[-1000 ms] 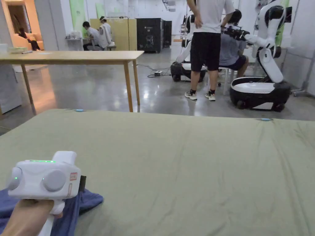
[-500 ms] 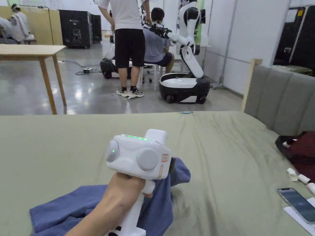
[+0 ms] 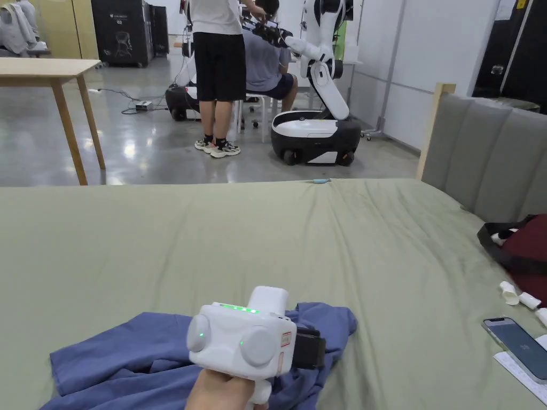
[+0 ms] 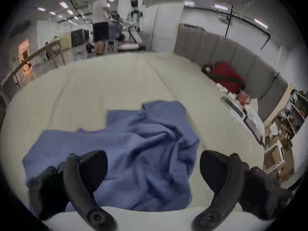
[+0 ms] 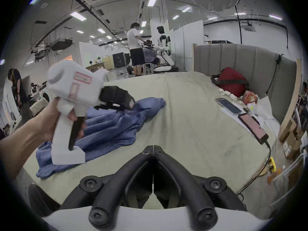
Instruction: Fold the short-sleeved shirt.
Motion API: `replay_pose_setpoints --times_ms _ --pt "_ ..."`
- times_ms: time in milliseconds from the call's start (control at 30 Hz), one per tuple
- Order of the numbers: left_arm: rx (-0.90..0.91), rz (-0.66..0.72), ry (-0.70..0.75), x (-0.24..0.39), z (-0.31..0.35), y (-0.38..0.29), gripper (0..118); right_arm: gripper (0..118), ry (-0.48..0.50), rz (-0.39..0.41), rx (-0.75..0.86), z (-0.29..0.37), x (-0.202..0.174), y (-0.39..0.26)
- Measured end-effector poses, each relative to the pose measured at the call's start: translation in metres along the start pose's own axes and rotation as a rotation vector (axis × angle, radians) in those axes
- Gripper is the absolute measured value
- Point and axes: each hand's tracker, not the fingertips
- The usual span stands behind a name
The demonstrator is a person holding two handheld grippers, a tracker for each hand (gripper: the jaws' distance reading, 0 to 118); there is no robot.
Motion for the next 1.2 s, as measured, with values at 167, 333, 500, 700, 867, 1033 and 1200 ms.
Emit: replay_pose_setpoints --times_ms 167,333,500,700,867,1033,1200 --pt "0.163 0.071 0.120 -0.027 0.127 -0.023 102 0 0.028 0.031 0.059 0.015 -0.010 0.010" --pt "0.435 0.166 0.327 -0.051 0.268 -0.095 0 0 0.054 0.054 0.139 0.039 -0.023 0.019" --pt "0.520 0.210 0.537 -0.059 0.348 -0.158 0 0 0.073 0.100 0.233 0.064 -0.043 0.025" --pt "0.514 0.245 0.593 -0.070 0.382 -0.185 0 0 0.092 0.121 0.267 0.077 -0.064 0.027" --pt "0.489 0.282 0.610 -0.078 0.391 -0.193 0 0 0.108 0.140 0.265 0.082 -0.072 0.026" --pt "0.413 0.288 0.618 -0.101 0.385 -0.193 0 0 0.120 0.145 0.255 0.078 -0.075 0.024" --pt "0.217 0.334 0.522 -0.166 0.349 -0.177 0 0 0.132 0.141 0.223 0.065 -0.077 0.021"
